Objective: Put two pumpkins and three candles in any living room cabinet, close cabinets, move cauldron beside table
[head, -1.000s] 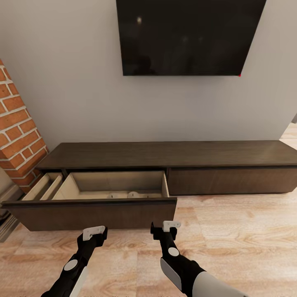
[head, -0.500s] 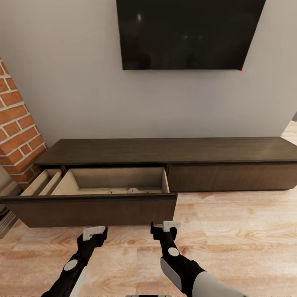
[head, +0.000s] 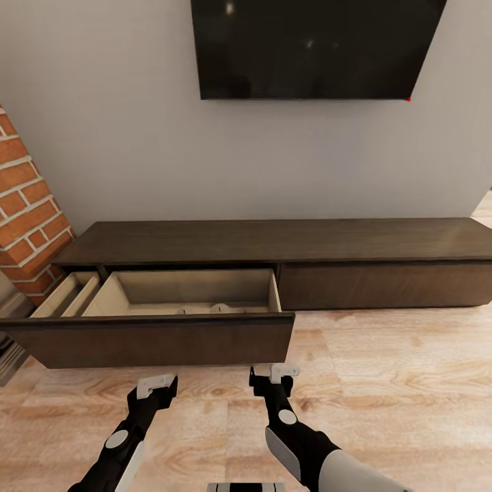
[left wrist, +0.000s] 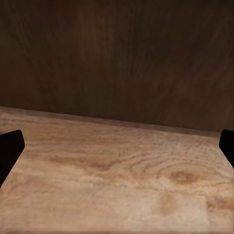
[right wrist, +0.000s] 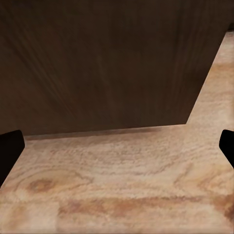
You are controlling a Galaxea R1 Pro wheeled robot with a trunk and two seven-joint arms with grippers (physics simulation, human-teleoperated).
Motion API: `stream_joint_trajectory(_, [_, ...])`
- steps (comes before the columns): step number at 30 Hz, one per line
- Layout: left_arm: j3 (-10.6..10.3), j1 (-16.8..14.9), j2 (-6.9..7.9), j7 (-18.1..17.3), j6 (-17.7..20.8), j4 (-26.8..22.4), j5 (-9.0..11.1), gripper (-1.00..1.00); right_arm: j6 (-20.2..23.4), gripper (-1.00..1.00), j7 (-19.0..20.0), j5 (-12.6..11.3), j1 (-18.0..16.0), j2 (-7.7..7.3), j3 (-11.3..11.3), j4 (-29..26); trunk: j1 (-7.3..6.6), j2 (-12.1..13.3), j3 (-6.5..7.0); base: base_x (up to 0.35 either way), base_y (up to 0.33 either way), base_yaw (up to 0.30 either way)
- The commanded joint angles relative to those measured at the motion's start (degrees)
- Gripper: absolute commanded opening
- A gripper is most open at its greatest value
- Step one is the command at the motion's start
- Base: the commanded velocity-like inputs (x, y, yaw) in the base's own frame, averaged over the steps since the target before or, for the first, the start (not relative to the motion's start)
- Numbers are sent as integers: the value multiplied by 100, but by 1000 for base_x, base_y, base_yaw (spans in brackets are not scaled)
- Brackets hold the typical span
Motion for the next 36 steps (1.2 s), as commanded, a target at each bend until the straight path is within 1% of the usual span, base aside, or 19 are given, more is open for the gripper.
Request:
stream_joint_trajectory(1, [2,0,-1,1,-3,0,0,100,0,100,1,2,0,0,0,4,0,0,0,0,0,0])
stream_joint_trajectory(10, [-10,0,-11,3,-2,0,-11,100,8,100,2,5,0,0,16,10,0,0,0,46,0,0])
stream_joint_trajectory(25, [-19,0,-12,-3,-8,0,-18,100,5,100,-5,7,0,0,35,10,0,0,0,300,0,0])
stream_joint_trajectory(33, [-15,0,-12,-4,-4,0,-18,100,5,100,-4,5,0,0,35,18,0,0,0,76,0,0])
stream_joint_trajectory(36, [-12,0,-12,-3,-5,10,-18,100,5,100,-5,5,0,0,35,19,0,0,0,221,0,0])
